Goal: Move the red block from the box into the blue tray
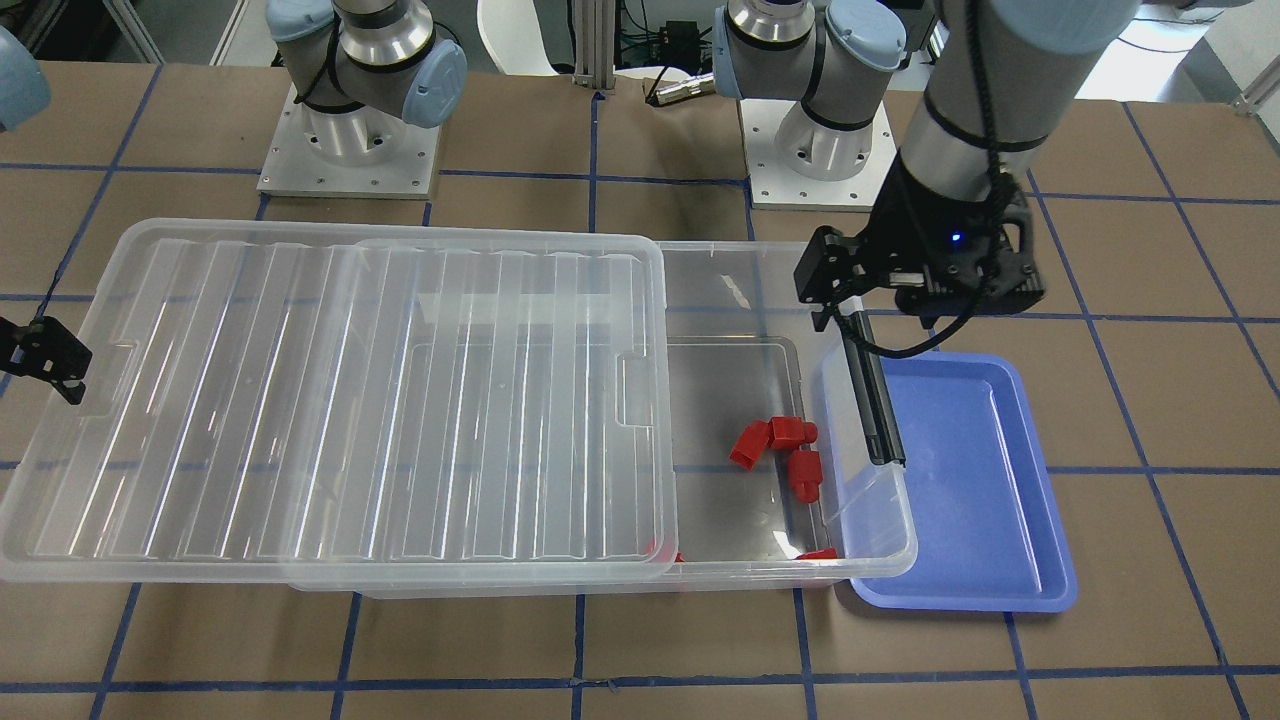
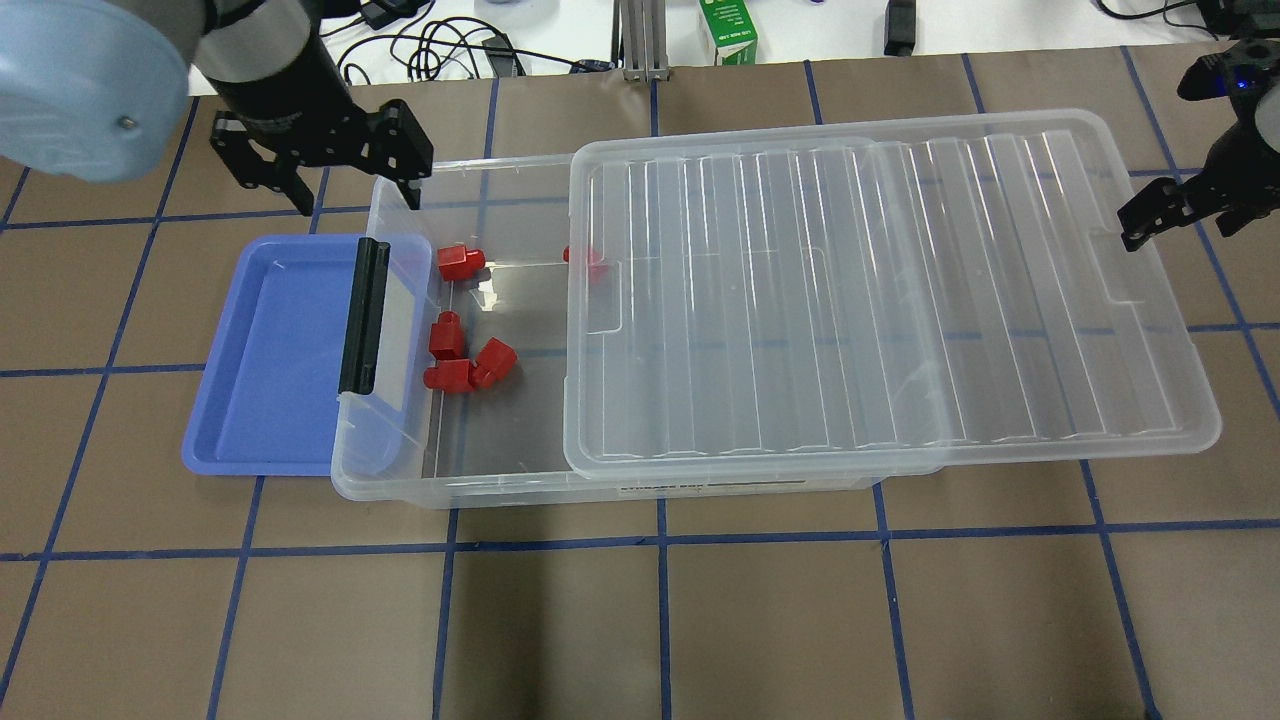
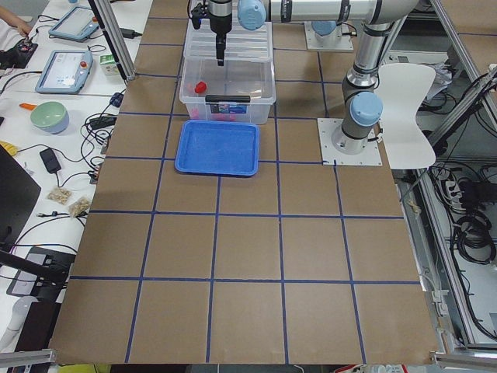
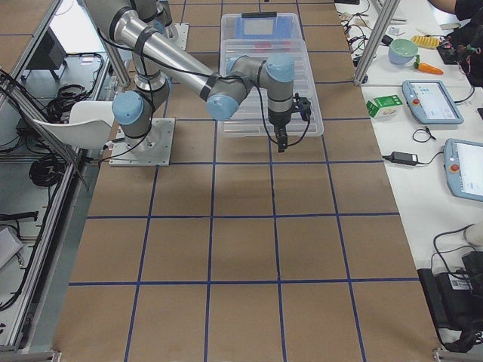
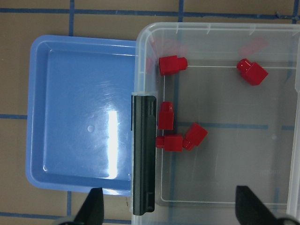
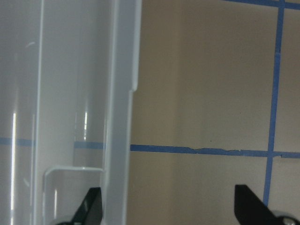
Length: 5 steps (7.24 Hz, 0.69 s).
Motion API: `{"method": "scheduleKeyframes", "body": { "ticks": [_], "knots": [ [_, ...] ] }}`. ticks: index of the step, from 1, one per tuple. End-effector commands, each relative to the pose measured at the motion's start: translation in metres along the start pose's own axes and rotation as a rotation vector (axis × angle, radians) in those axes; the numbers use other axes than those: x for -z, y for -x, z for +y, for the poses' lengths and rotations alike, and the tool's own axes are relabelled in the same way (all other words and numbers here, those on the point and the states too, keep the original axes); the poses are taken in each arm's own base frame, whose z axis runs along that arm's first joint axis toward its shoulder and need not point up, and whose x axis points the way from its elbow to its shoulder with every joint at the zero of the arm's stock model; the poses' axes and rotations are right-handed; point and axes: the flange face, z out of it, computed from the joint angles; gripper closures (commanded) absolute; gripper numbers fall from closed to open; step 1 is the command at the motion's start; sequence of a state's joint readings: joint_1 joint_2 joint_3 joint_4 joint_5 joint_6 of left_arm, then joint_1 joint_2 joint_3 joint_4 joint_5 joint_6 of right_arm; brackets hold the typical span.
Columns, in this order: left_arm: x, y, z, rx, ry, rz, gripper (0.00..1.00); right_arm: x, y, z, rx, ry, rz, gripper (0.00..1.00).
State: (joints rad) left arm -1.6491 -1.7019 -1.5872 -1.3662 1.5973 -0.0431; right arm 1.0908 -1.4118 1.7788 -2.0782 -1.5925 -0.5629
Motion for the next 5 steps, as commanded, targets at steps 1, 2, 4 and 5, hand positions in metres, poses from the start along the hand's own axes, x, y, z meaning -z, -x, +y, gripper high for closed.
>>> {"method": "scheduleKeyframes", "body": {
  "ticks": [1,2,4,5],
  "knots": [
    [-0.062,-0.022,0.019,-0.145,-0.047,0.005,0.0,0.001,0.001,-0.001,0.0,-0.002,-0.001,0.0],
    [-0.075,-0.02,0.029,-0.145,-0.03,0.027,0.0,0.01,0.008,-0.001,0.0,-0.02,-0.005,0.0],
    [-0.1,-0.022,0.026,-0.143,-0.02,0.051,0.0,0.048,0.012,-0.001,0.001,-0.054,-0.007,0.0],
    [-0.106,-0.023,0.025,-0.152,-0.018,0.057,0.0,0.088,0.017,0.0,0.01,-0.039,-0.02,0.0]
  ]
}}
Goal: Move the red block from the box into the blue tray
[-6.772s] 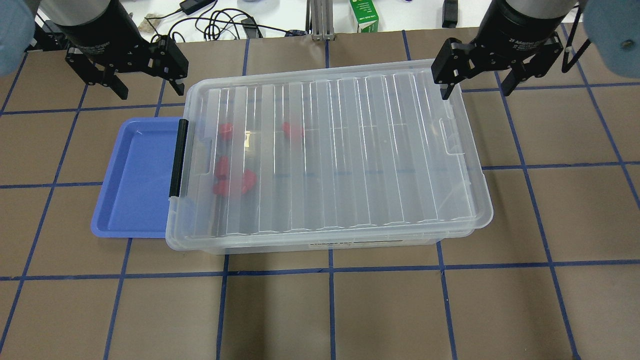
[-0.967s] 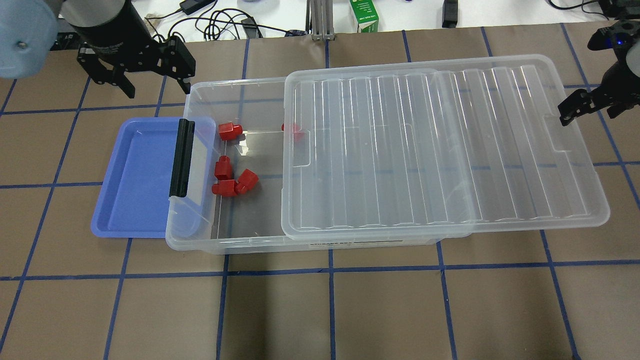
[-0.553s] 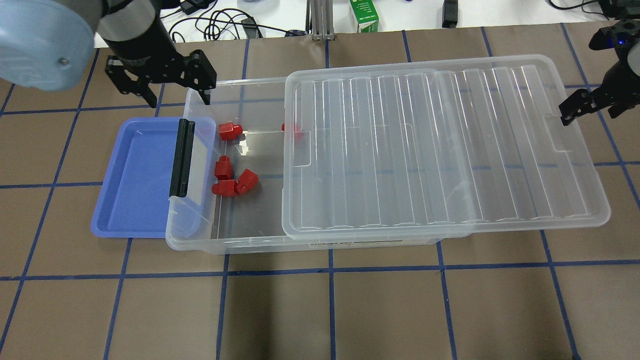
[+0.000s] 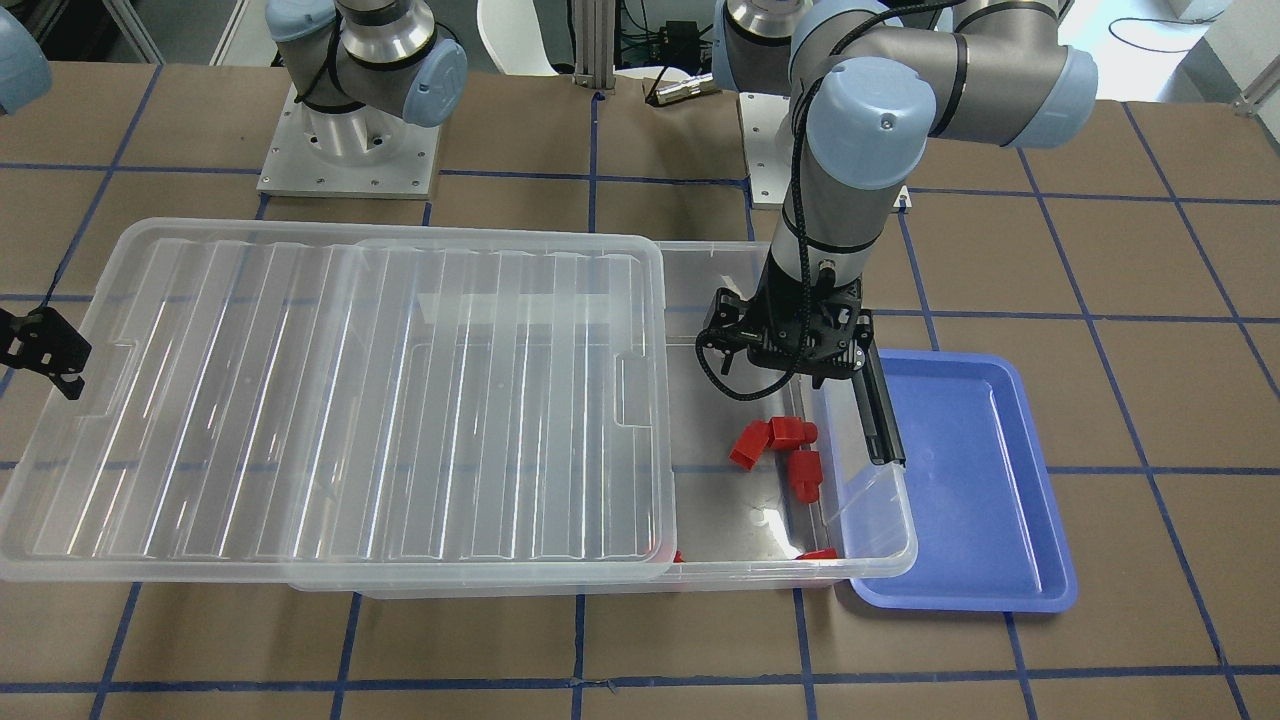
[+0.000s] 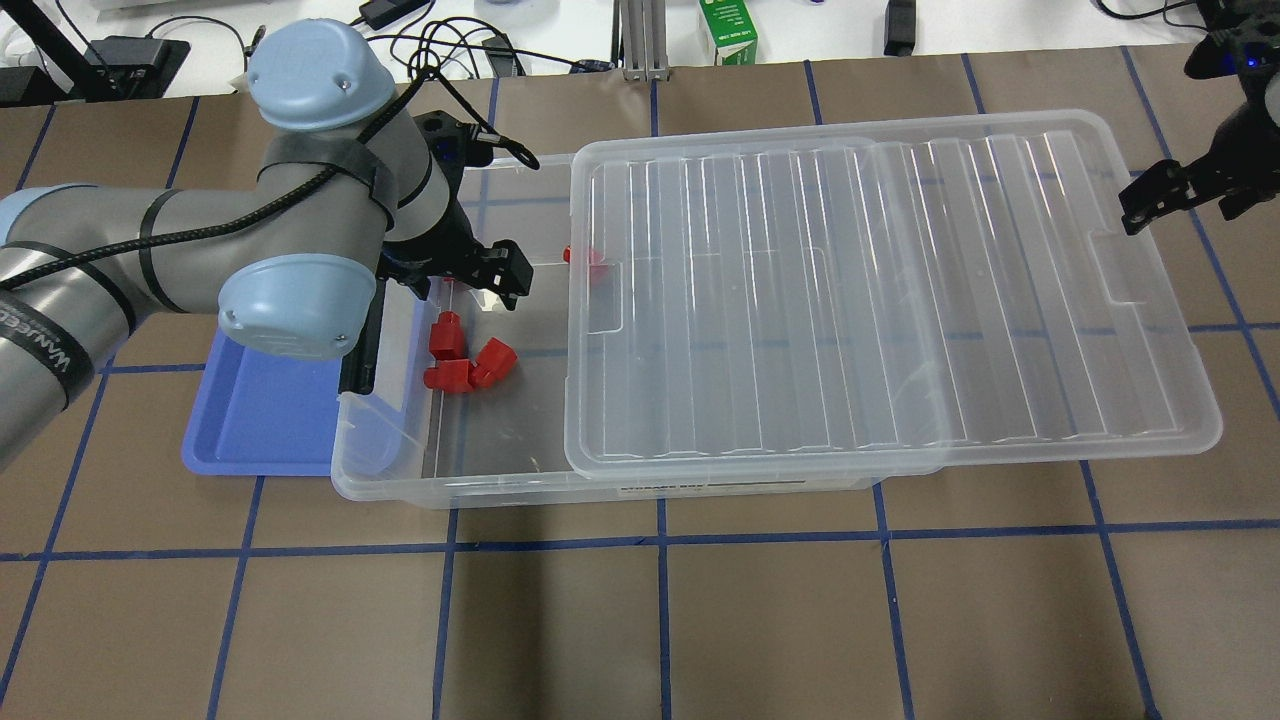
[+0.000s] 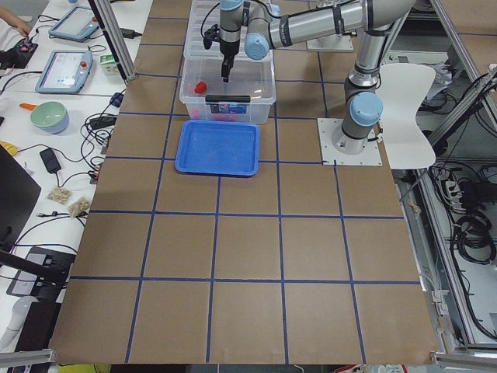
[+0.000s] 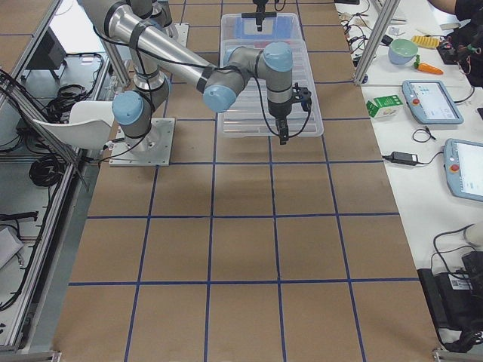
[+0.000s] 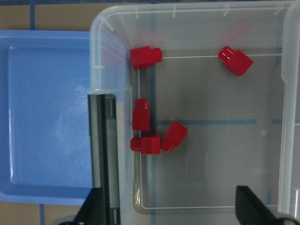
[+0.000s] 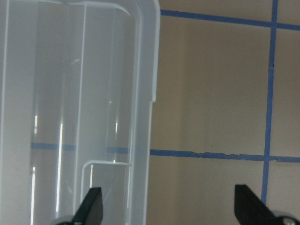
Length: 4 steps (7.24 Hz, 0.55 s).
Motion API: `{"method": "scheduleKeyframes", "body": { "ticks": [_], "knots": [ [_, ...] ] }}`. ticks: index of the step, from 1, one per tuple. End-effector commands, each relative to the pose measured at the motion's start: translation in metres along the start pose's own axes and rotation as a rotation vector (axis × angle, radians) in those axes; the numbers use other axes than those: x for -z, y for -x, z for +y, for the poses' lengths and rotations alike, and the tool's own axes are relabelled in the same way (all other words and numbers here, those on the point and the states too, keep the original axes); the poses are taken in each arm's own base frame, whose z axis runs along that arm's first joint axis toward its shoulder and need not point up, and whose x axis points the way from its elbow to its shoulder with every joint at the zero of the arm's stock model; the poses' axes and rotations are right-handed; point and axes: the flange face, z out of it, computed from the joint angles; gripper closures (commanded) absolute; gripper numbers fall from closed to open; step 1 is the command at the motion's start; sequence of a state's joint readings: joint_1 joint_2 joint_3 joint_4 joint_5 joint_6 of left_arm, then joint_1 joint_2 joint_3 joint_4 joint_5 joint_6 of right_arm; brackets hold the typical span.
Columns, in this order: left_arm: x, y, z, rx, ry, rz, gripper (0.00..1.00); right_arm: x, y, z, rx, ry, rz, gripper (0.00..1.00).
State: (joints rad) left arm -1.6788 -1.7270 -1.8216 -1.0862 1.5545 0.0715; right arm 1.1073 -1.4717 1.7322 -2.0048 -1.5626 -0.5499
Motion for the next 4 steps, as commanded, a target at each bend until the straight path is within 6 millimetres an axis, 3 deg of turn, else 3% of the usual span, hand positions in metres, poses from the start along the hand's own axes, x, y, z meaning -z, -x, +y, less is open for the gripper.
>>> {"method": "scheduleKeyframes", "body": {
  "ticks": [1,2,4],
  "knots": [
    [-0.023,0.0,-0.006,-0.039,0.006,0.015,0.0,0.084,0.019,0.013,0.014,0.043,-0.032,0.0],
    [-0.047,-0.001,-0.007,-0.061,-0.001,0.029,0.0,0.12,0.031,0.032,0.013,0.06,-0.035,0.0],
    [-0.071,0.004,0.004,-0.097,-0.039,0.048,0.0,0.141,0.042,0.051,-0.012,0.078,-0.04,0.0]
  ]
}}
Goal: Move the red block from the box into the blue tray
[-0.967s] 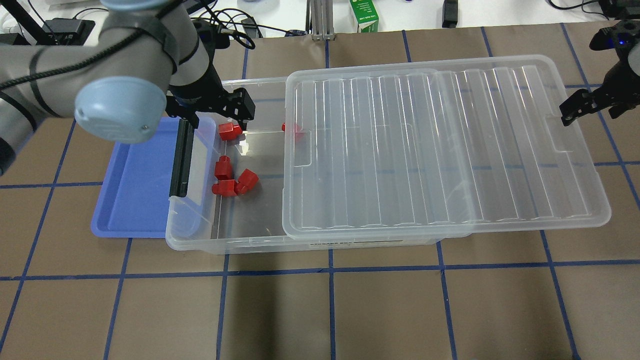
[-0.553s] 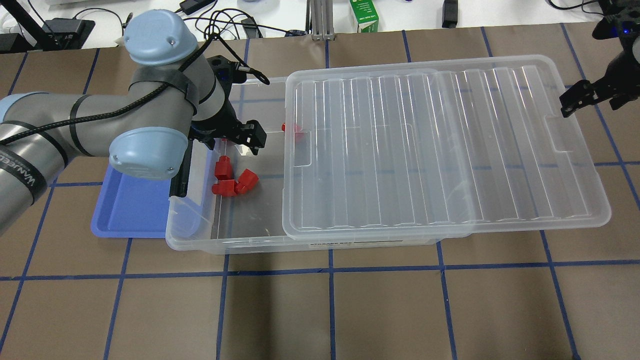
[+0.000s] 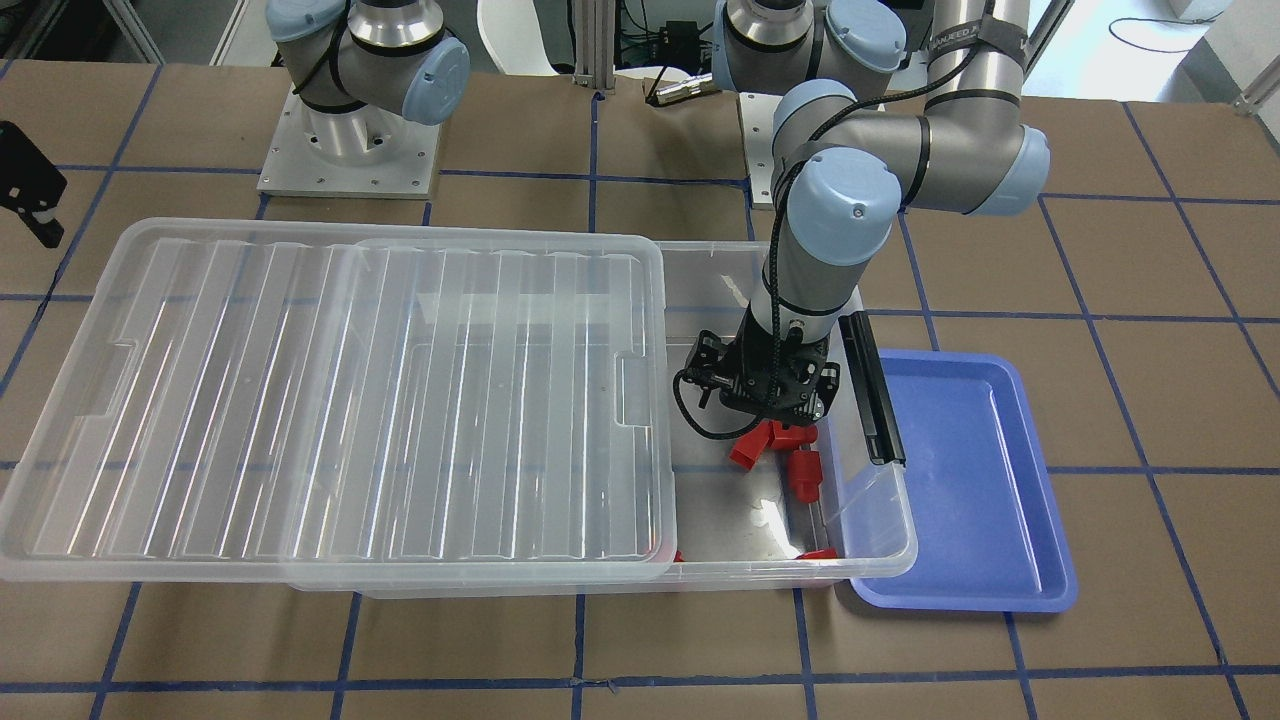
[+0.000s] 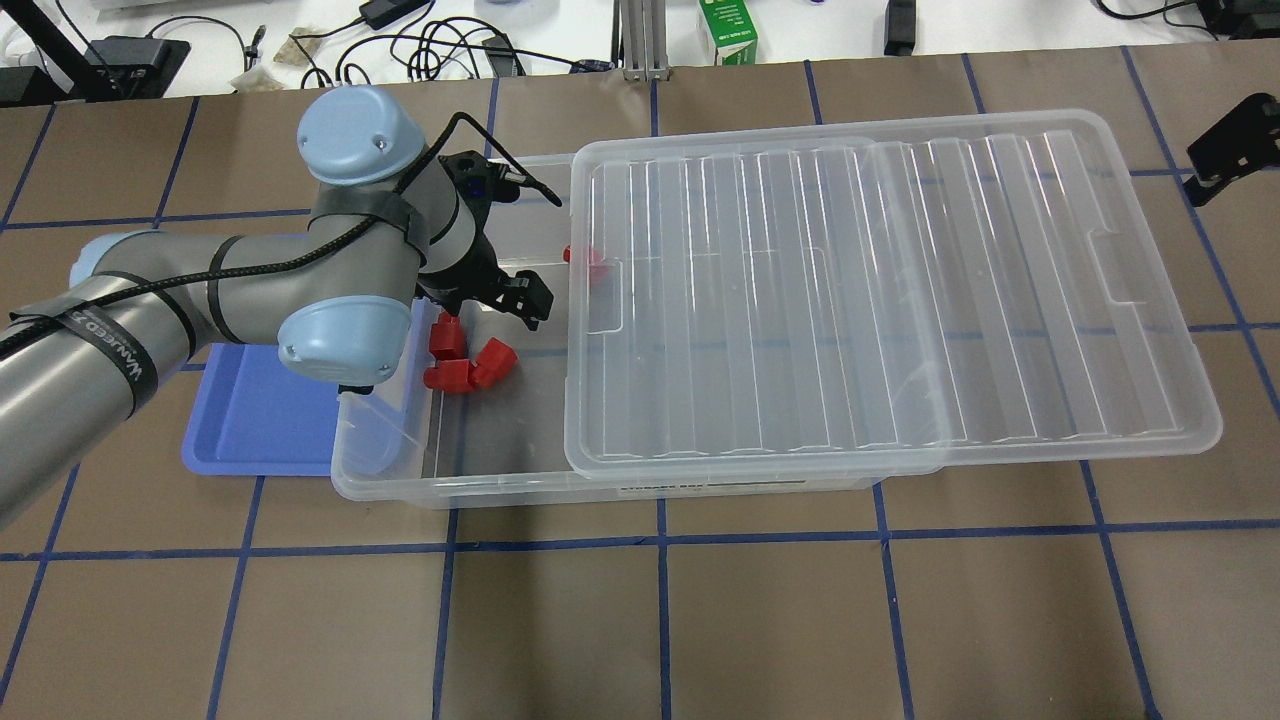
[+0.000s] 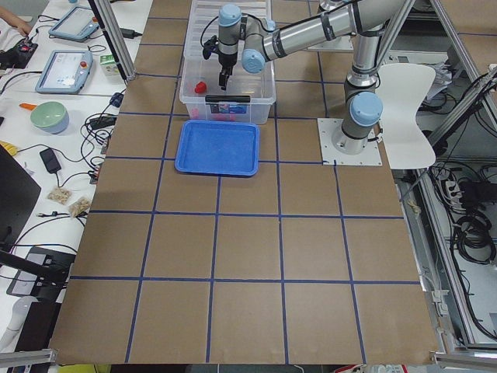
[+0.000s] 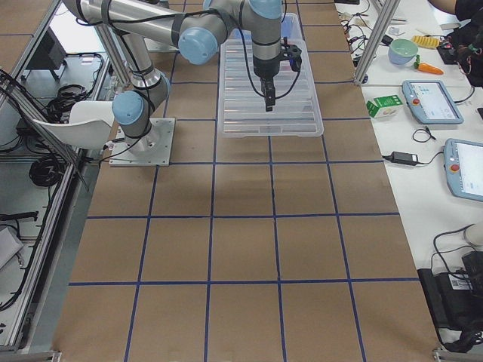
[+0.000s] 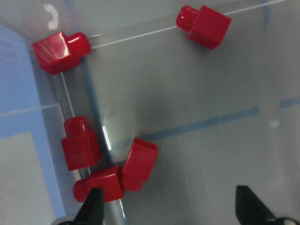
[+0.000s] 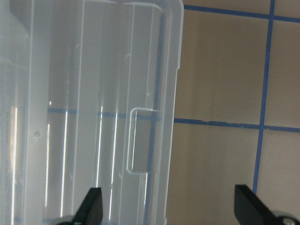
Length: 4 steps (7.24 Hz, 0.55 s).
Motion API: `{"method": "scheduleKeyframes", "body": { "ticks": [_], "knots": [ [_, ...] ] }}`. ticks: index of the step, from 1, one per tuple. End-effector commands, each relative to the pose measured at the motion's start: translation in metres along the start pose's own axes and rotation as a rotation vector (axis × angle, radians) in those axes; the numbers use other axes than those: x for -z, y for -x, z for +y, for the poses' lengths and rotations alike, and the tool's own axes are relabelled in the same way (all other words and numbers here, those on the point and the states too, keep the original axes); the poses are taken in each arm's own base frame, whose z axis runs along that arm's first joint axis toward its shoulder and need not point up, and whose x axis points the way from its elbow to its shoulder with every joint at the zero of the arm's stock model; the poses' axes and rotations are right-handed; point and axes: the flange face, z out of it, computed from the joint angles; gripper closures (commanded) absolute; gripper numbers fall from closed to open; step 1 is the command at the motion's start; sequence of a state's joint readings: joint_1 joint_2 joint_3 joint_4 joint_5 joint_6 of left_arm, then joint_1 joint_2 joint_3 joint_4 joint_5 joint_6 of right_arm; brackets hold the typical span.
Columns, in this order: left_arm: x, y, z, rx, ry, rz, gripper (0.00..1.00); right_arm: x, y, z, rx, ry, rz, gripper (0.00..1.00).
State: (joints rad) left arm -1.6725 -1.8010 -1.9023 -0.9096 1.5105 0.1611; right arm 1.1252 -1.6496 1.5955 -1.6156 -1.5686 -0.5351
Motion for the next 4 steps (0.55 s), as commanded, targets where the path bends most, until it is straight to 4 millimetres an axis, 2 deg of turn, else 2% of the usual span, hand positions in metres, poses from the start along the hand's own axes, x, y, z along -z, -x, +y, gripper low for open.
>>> {"method": "scheduleKeyframes", "body": {
  "ticks": [1,2,4],
  "knots": [
    [-0.026,0.028,0.016,-0.007,0.018,0.014,0.0,0.018,0.013,0.012,-0.033,0.0,-0.014,0.0],
    [-0.035,0.033,0.026,0.005,0.038,0.019,0.0,0.024,0.039,0.002,-0.079,-0.012,-0.017,0.0],
    [-0.047,0.029,0.023,0.013,0.032,0.053,0.0,0.025,0.115,-0.016,-0.109,-0.019,-0.031,0.0]
  ]
}}
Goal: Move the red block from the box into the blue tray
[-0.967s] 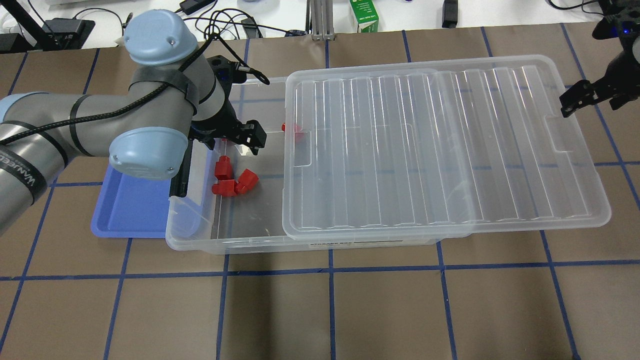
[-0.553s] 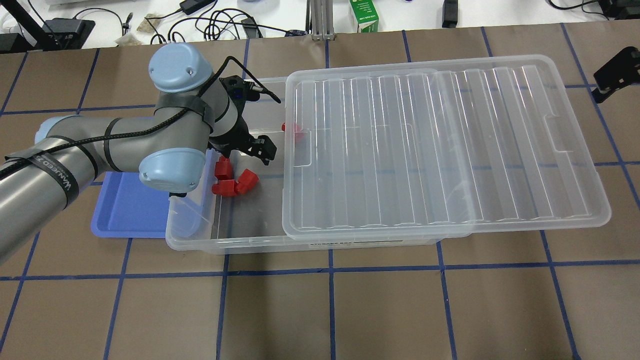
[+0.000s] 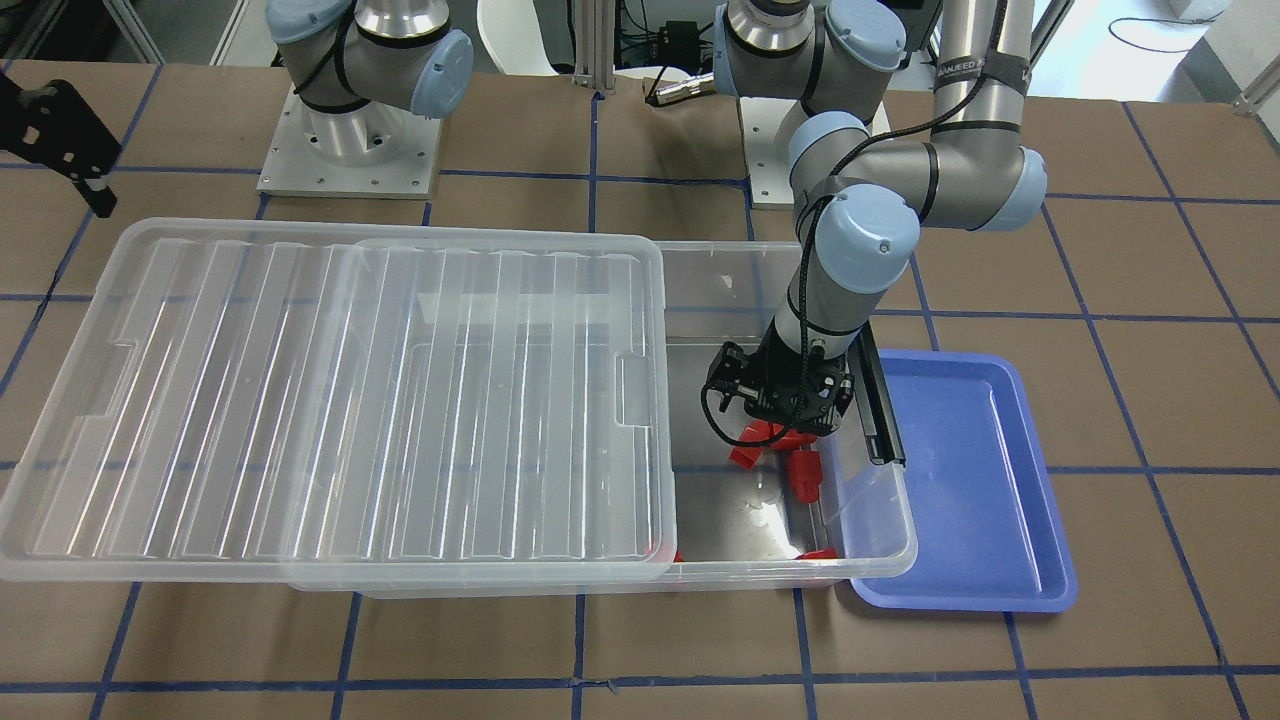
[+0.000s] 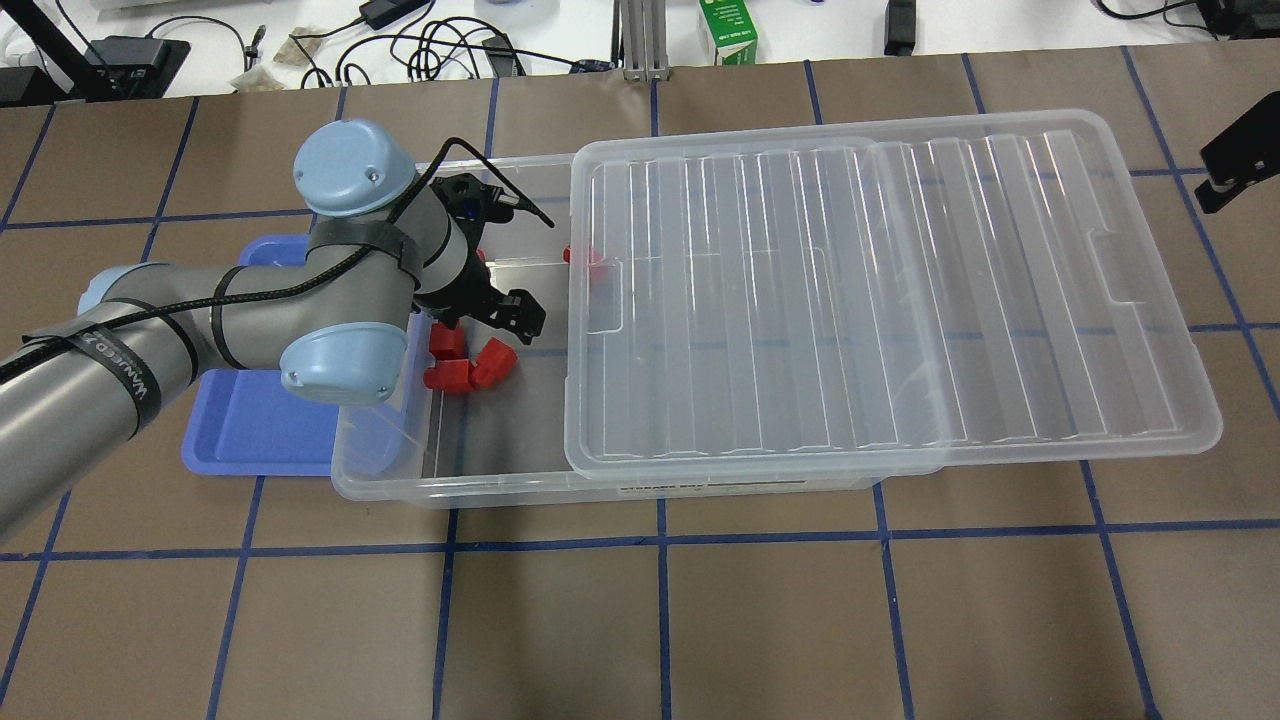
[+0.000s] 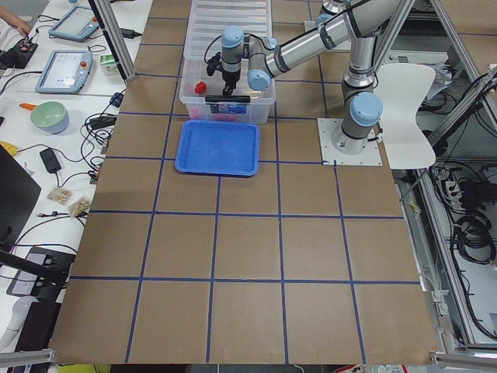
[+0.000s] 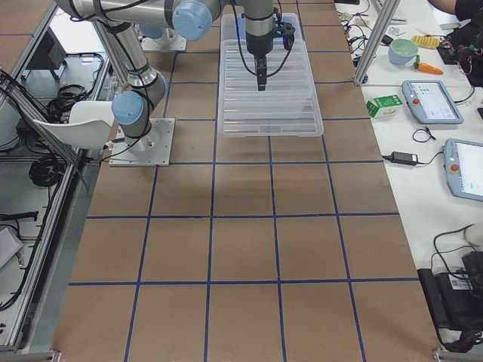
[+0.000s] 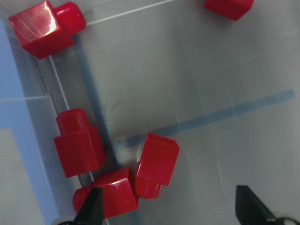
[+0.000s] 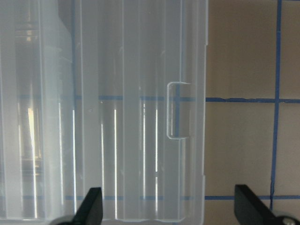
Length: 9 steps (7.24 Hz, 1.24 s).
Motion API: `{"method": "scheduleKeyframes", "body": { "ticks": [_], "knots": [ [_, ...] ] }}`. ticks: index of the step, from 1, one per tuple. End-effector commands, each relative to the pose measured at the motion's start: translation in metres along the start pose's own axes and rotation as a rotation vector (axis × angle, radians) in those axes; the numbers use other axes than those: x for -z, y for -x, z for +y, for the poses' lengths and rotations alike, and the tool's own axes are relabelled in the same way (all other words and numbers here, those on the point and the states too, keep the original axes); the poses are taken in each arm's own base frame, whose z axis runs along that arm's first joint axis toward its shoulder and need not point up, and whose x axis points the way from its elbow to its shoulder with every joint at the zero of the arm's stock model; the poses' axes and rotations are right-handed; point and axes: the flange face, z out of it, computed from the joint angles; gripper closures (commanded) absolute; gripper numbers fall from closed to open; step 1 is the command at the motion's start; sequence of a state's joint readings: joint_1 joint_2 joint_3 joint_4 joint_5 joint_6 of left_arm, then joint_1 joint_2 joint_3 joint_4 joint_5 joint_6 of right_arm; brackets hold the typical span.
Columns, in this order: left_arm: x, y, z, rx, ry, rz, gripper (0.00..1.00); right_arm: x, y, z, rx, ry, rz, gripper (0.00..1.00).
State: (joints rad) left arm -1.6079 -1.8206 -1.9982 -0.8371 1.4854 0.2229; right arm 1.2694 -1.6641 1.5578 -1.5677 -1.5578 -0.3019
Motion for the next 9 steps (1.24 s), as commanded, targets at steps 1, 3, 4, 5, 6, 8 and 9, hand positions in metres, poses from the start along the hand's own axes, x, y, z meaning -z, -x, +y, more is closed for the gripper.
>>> {"method": "scheduleKeyframes", "body": {
  "ticks": [1,3,4,5,6,8,9],
  "knots": [
    [-0.013,-0.003,0.0,0.028,0.01,0.034,0.0,-0.001,0.078,0.0,-0.038,0.003,-0.018,0.0],
    [-0.026,-0.007,-0.004,0.013,0.006,0.028,0.0,-0.013,0.135,0.002,-0.054,0.028,-0.028,0.0],
    [-0.033,-0.006,-0.004,0.013,0.014,0.026,0.0,-0.016,0.141,0.001,-0.045,0.035,-0.029,0.0],
    [-0.038,-0.004,-0.007,0.005,0.007,0.022,0.0,-0.017,0.141,0.001,-0.043,0.037,-0.029,0.0],
    [-0.039,-0.003,-0.013,-0.003,-0.032,0.015,0.0,-0.018,0.141,0.0,-0.042,0.038,-0.029,0.0],
    [-0.047,-0.002,-0.012,-0.004,-0.02,0.016,0.0,-0.018,0.141,0.0,-0.039,0.038,-0.028,0.0],
    [-0.049,-0.003,-0.013,-0.009,-0.027,0.014,0.13,-0.018,0.141,0.0,-0.039,0.037,-0.028,0.0]
  ]
}}
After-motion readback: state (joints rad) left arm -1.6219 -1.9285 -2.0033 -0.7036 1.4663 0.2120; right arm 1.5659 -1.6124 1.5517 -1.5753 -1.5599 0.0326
